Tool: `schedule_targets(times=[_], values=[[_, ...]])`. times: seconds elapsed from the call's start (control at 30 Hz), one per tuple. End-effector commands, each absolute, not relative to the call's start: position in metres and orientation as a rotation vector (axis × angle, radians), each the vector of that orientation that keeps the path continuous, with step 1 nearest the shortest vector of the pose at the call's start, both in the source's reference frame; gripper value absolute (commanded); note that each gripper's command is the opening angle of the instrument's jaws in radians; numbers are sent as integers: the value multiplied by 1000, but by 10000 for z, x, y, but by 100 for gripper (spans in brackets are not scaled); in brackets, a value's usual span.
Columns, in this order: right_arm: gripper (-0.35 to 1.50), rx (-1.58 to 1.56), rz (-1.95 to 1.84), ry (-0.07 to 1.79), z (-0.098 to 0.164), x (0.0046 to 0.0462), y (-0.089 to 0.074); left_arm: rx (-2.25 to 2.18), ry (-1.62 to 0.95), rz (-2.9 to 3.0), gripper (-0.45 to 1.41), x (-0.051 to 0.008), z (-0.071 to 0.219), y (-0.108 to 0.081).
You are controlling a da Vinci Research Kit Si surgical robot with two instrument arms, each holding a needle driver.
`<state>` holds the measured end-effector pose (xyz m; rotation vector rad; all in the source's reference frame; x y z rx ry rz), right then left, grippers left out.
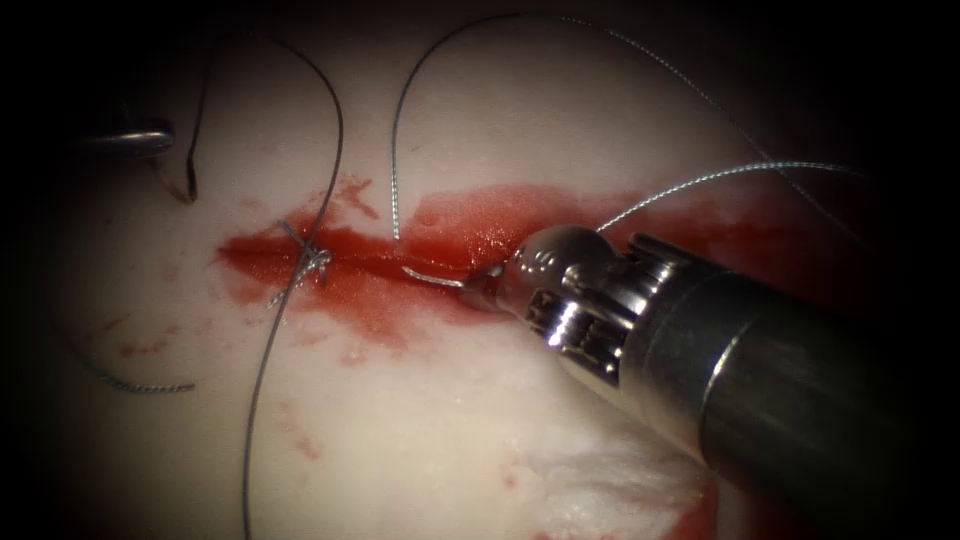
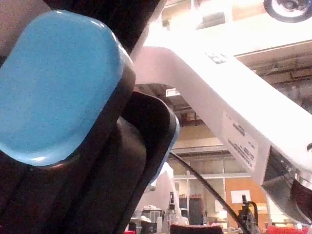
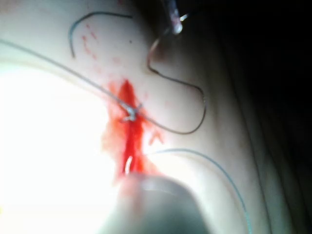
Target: Wound Closure
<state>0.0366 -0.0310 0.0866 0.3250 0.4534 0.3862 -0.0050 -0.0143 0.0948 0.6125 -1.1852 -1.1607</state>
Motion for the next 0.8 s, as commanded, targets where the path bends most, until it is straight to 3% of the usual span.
schedule_targets(times=[0.03, 0.2, 0.5, 0.8], values=[[-35, 329, 386, 459, 861, 370, -296, 608, -1193, -1159, -45, -55, 944, -131], [-35, 401, 337, 459, 841, 341, -294, 610, -1193, -1158, -45, -54, 944, -131], [-35, 793, 375, 90, 801, 234, -331, 610, -1187, -1158, -45, -55, 944, -131], [-35, 887, 470, -185, 788, 177, -351, 610, -1184, -1157, -45, -55, 945, -131]])
